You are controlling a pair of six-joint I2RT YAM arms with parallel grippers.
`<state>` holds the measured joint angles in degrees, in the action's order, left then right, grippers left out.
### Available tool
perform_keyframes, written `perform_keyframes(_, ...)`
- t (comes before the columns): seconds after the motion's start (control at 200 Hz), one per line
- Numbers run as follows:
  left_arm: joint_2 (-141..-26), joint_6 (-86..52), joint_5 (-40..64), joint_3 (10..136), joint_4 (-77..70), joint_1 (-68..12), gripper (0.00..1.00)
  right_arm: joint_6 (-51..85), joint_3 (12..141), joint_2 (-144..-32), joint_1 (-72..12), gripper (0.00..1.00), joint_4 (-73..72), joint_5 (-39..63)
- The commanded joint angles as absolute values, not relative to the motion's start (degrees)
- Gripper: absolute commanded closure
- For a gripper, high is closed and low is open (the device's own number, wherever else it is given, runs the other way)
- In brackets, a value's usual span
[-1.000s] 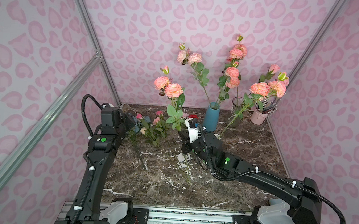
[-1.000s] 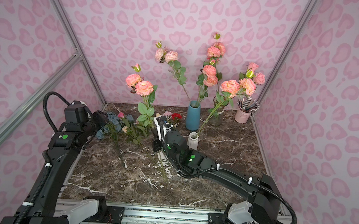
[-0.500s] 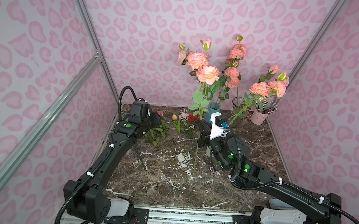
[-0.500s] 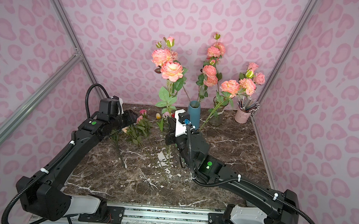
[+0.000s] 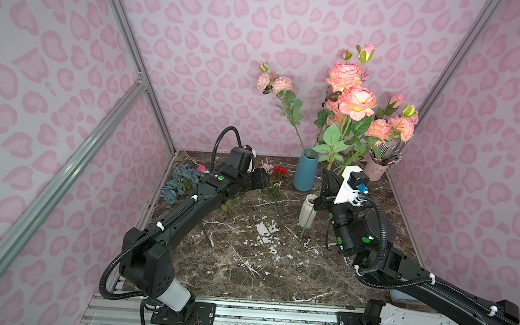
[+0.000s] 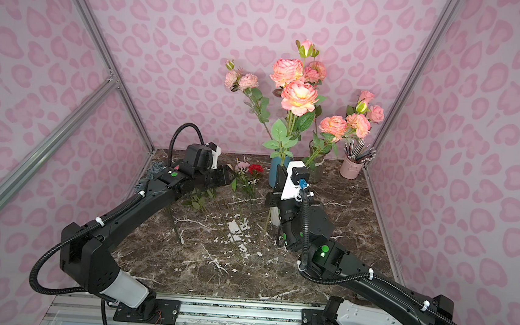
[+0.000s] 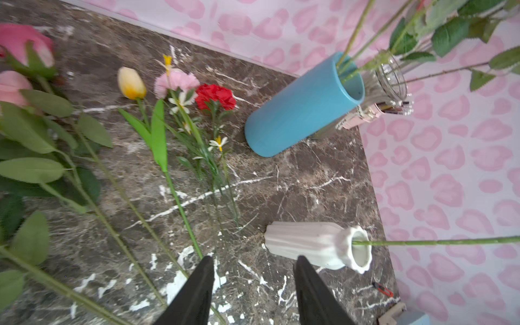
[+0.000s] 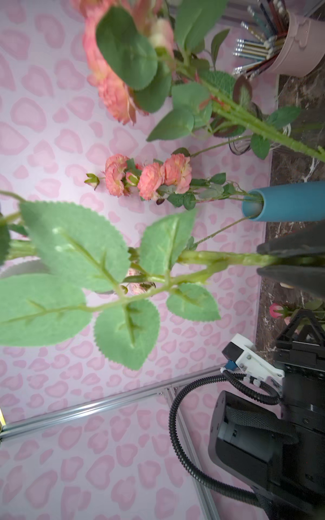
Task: Place the pink flowers into the vase
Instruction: Place the flower in the vase.
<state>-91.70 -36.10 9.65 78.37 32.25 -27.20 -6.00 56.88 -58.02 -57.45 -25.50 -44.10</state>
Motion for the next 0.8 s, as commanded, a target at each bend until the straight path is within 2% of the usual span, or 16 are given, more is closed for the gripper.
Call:
perform_keyframes(0.0,-93.41,-36.25,11.61,79.66,28.29,-28.68,0.50,-11.14,56.37,-56.77,-57.06,1.00,-30.60,-48.60)
perform_keyframes(0.235,-97.22,-35.77,15.41,81.17,26.92,-32.11,0.50,-16.25,55.99,-56.26,-53.88,1.00,-33.67,-47.05)
perform_keyframes(0.49,-99.29,-35.27,18.77,81.39,25.96,-34.38,0.50,-20.95,56.30,-56.59,-51.44,1.00,-36.03,-37.43)
perform_keyframes(0.795,-101.05,-34.22,24.07,81.06,23.61,-36.69,0.49,-20.14,60.69,-60.93,-45.86,1.00,-32.44,-26.25)
